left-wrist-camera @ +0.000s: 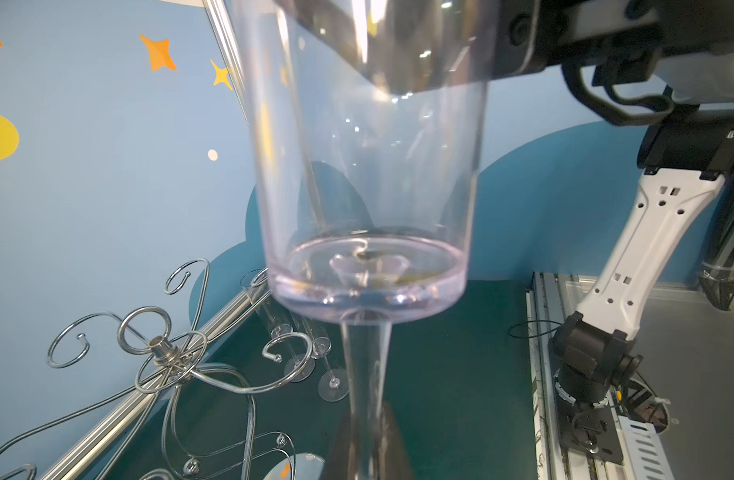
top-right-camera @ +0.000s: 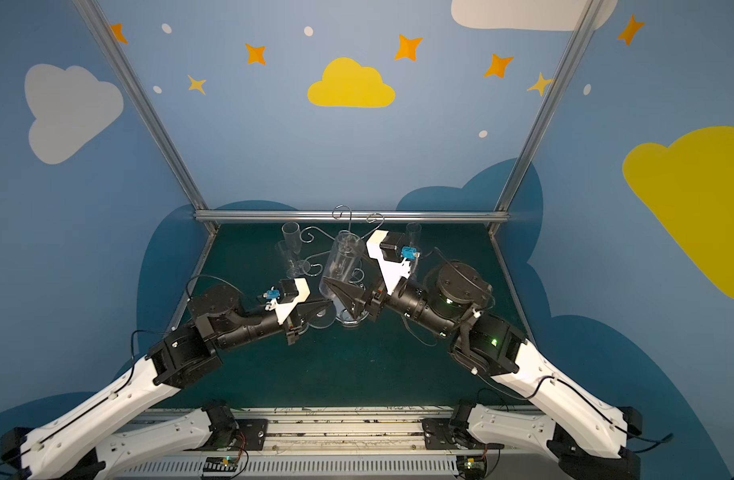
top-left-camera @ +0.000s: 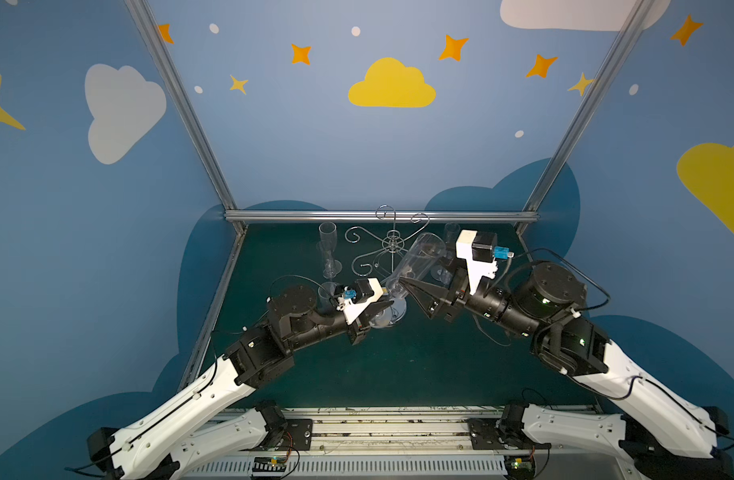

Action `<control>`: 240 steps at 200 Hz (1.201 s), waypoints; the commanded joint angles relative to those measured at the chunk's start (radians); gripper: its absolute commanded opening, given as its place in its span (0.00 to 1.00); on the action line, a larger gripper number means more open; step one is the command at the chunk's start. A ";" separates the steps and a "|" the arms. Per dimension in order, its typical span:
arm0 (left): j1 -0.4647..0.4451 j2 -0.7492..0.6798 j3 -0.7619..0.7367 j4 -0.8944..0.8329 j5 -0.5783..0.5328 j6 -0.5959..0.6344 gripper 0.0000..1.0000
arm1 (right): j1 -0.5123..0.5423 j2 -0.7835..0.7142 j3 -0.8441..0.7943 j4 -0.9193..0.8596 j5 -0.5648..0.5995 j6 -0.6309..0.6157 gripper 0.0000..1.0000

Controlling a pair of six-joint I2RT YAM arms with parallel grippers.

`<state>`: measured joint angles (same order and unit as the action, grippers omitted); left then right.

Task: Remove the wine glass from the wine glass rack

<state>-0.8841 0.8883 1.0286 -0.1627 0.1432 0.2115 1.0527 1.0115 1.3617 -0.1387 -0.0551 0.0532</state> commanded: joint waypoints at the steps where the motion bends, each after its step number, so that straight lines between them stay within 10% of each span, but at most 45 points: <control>1: -0.006 -0.003 -0.007 -0.003 -0.035 0.032 0.03 | -0.020 -0.002 0.019 0.051 -0.080 0.088 0.82; 157: -0.033 0.023 -0.002 -0.021 -0.054 0.048 0.04 | -0.057 -0.010 -0.051 0.089 -0.091 0.118 0.31; 194: -0.034 -0.001 -0.021 -0.004 -0.074 0.024 0.39 | -0.057 -0.061 -0.128 0.108 -0.058 0.069 0.28; 240: -0.034 -0.079 -0.073 0.027 -0.124 -0.023 0.60 | -0.058 -0.169 -0.215 0.012 0.039 0.005 0.28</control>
<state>-0.9169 0.8505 0.9771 -0.1699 0.0589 0.2192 0.9955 0.9142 1.1755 -0.0986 -0.0891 0.1066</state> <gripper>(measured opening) 0.564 0.460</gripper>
